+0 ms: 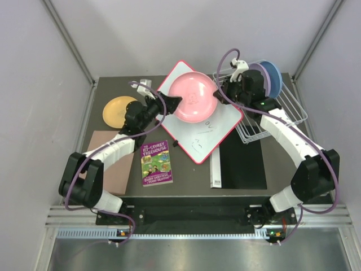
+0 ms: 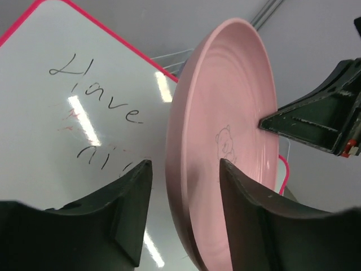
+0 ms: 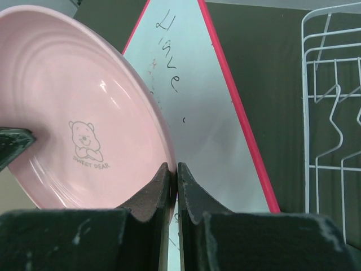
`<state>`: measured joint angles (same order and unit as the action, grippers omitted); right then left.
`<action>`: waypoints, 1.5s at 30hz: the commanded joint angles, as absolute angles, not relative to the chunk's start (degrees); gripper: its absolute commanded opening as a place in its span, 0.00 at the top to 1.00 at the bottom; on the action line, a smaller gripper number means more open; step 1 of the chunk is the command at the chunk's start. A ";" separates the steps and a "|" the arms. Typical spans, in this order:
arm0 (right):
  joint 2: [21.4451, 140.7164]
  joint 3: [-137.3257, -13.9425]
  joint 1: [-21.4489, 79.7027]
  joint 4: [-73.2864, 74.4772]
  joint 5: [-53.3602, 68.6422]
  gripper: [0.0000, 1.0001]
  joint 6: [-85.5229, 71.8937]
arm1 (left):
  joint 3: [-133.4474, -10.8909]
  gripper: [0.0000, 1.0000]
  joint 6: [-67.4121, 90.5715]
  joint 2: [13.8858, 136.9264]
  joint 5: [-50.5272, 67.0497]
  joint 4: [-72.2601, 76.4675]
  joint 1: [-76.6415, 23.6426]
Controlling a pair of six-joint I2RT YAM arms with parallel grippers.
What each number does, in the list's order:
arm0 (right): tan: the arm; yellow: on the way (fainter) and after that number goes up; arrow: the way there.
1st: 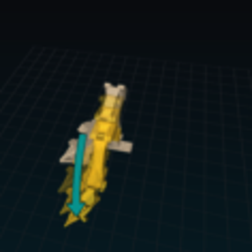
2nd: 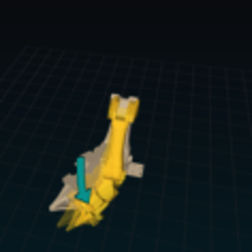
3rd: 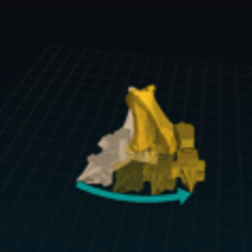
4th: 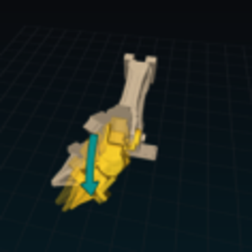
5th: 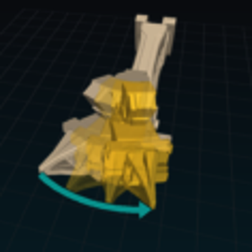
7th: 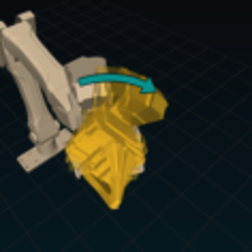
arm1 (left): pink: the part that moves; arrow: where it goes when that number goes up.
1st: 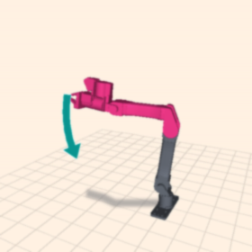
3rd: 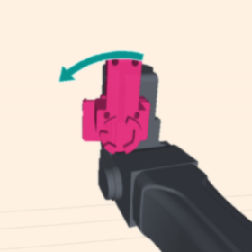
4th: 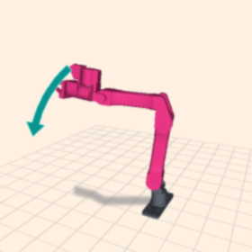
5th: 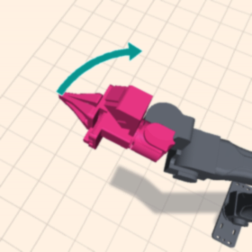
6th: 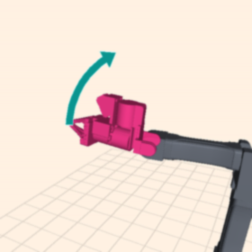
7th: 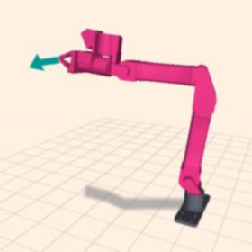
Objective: Unload the plates from the dish rack
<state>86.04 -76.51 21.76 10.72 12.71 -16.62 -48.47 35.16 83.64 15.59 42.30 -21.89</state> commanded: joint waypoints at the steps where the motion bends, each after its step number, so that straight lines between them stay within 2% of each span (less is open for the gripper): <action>1: 85.61 -79.37 22.67 6.24 13.54 1.00 -17.75 | -50.27 0.54 34.81 84.20 15.73 44.83 -22.41; 2: 85.52 -79.28 22.59 6.24 13.54 1.00 -17.75 | -50.27 0.71 34.63 84.11 15.38 44.65 -22.41; 3: 85.52 -79.36 22.67 6.24 13.62 1.00 -17.67 | -50.19 0.84 34.54 84.02 15.03 44.21 -22.41; 5: 85.43 -79.28 22.59 6.24 13.97 1.00 -17.67 | -50.01 1.00 34.19 83.85 14.42 44.12 -22.41; 7: 85.43 -79.36 22.59 6.24 14.15 1.00 -17.40 | -50.10 1.00 33.58 83.85 14.85 44.12 -22.41; 8: 85.34 -79.28 22.59 6.07 14.24 0.96 -17.23 | -50.10 1.00 33.23 83.67 14.85 44.03 -22.50; 10: 84.73 -79.01 22.59 6.59 13.02 0.80 -16.27 | -50.01 1.00 32.18 83.32 13.10 42.72 -22.41; 11: 84.38 -79.10 22.59 6.85 11.88 0.53 -15.82 | -50.01 1.00 31.56 82.62 11.96 42.11 -22.41; 12: 83.50 -79.01 22.50 7.20 10.47 0.48 -15.12 | -50.18 1.00 30.07 82.10 9.69 40.01 -22.33; 15: 80.60 -79.19 21.28 9.31 3.80 0.43 -11.70 | -52.03 1.00 26.73 79.46 3.36 34.04 -21.36; 16: 79.81 -79.19 20.92 10.10 1.08 0.35 -10.30 | -52.47 1.00 26.54 78.24 2.73 31.40 -19.70; 20: 75.51 -79.54 18.11 11.86 -3.60 0.32 -7.12 | -52.39 1.00 28.21 75.42 3.42 29.18 -12.67; 30: 72.60 -75.85 9.41 12.30 -0.53 0.30 -7.12 | -50.01 1.00 35.23 73.56 3.78 24.26 7.01; 39: 73.56 -73.83 5.80 11.69 3.68 0.30 -7.91 | -45.35 1.00 40.16 84.35 6.84 28.55 16.78; 45: 74.18 -71.19 4.22 9.41 6.32 0.31 -9.23 | -46.23 1.00 43.41 95.07 11.25 33.39 18.54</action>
<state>73.78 -71.94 5.61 12.62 3.27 -8.12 -45.52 39.99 90.35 7.03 24.47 17.78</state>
